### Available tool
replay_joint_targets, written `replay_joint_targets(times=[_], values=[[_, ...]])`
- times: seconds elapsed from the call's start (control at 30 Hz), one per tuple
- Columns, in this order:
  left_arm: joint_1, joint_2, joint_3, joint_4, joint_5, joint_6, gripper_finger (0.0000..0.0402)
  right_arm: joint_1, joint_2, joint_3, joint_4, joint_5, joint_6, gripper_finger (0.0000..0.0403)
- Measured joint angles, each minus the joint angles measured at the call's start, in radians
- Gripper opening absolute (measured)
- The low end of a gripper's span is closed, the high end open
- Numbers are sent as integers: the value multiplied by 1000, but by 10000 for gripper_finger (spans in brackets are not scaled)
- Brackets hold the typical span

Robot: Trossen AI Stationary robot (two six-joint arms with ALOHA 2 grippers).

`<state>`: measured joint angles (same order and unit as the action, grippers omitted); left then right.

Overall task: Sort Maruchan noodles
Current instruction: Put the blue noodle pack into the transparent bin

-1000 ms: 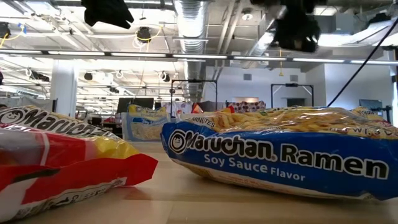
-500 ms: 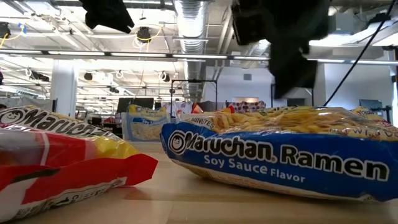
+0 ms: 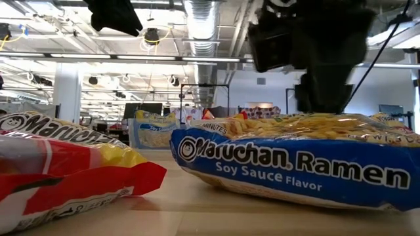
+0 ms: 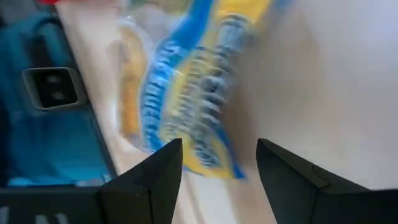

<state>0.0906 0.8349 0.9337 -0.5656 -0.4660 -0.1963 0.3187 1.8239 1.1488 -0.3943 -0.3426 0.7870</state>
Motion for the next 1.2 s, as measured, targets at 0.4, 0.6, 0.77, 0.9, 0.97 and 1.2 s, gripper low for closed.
replay_joint_targets(times=[0.4, 0.6, 0.77, 0.9, 0.97, 1.2], values=[[0, 2, 0, -1, -3, 4, 143, -1, 68, 4, 41, -28, 5, 225], [0, 3, 0, -5, -9, 4, 143, -3, 85, 6, 43, -38, 17, 161], [0, 3, 0, -5, -10, 5, 143, -9, 84, 6, 46, -62, 16, 65], [0, 3, 0, -5, -10, 5, 143, -19, 84, 14, 29, -75, -27, 10], [0, 3, 0, -5, -10, 12, 143, -25, 87, 30, 11, -75, -52, 11], [0, 3, 0, -5, -10, 80, 143, -63, 89, 156, -233, -21, -200, 5]])
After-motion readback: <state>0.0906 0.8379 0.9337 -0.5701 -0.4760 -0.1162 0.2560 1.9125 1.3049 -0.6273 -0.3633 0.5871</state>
